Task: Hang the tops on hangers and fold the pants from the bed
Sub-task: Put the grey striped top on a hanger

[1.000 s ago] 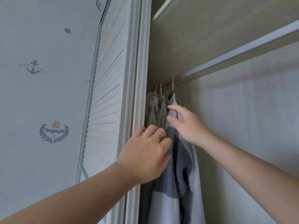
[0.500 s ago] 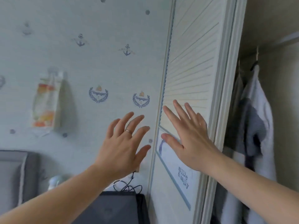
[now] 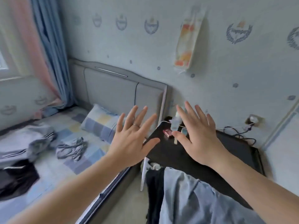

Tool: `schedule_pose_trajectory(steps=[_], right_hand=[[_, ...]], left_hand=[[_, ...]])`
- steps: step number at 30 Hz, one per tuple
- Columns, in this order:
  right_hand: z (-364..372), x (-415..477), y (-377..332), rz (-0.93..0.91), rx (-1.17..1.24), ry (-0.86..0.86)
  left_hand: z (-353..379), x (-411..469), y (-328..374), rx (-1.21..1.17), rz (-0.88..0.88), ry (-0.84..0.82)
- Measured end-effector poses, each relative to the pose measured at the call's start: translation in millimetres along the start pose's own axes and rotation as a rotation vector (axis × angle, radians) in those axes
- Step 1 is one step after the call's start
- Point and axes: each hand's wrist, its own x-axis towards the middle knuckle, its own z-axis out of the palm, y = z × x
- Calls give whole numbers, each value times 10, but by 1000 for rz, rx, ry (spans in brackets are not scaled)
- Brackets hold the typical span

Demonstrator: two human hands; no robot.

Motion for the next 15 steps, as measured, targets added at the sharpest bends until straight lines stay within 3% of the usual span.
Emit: schedule_pose_trajectory(steps=[6,15], right_hand=[[1144,168,-1099,-150,194,-237],[2357,303,-2442,-376,403,-567]], left_hand=[[9,-1309,-1022,42,-351,-148],[96,-2822,-1808,6,-956,-220]])
